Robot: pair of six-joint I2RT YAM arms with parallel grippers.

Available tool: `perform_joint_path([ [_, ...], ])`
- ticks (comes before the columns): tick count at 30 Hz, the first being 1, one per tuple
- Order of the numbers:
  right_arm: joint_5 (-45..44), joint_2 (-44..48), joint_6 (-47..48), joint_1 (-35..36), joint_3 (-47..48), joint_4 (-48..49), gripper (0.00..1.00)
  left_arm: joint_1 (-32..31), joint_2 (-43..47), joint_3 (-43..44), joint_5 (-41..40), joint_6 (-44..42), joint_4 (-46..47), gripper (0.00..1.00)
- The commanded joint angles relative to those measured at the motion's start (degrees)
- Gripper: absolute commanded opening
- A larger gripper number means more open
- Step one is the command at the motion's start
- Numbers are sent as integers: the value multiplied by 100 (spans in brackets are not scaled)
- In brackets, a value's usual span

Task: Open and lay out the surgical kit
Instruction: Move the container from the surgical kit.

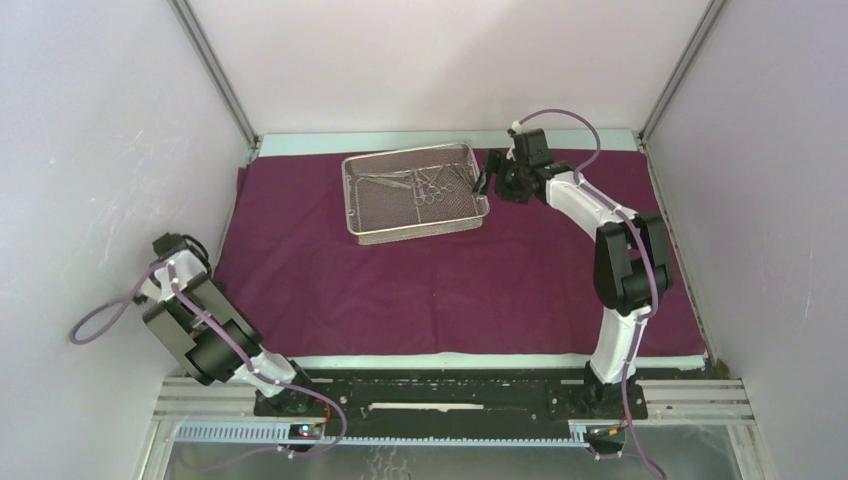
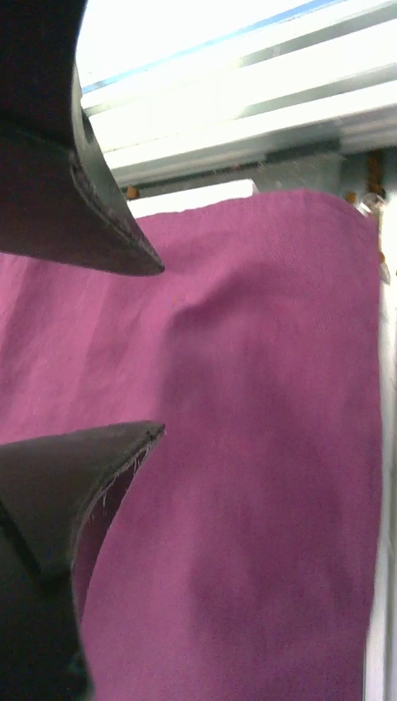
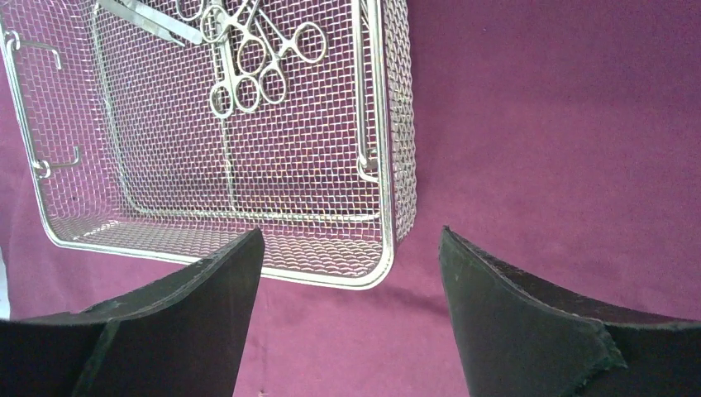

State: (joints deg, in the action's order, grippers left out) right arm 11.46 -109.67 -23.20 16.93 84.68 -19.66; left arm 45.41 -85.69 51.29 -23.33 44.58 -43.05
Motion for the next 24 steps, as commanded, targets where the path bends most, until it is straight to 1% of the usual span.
perform_joint_path([
  [1, -39, 90, 31, -128, 44, 116, 87, -520, 492, 994, -616, -250, 126, 74],
  [5, 6, 99, -106, -405, 15, 88, 88, -1153, 771, 1444, -872, -304, -44, 78],
  [9, -21, 109, -393, -697, -276, 142, 88, -1885, 694, 2001, -651, -402, -97, 78],
  [12, -3, 161, -656, -1020, -736, 257, 88, -2433, 508, 2305, -365, -436, -101, 78],
  [15, -74, 298, -810, -1325, -1261, 501, 88, -2850, 347, 2334, 136, -432, 123, 78],
  [19, -235, 275, -953, -1615, -1598, 462, 88, -3350, 58, 2351, 463, -415, 217, 78],
  [20, -277, 267, -1003, -1645, -1696, 463, 88, -3415, 5, 2333, 559, -396, 222, 78],
  [24, -473, 360, -1221, -2240, -2158, 401, 89, -3556, -18, 2179, 926, -435, 326, 78],
])
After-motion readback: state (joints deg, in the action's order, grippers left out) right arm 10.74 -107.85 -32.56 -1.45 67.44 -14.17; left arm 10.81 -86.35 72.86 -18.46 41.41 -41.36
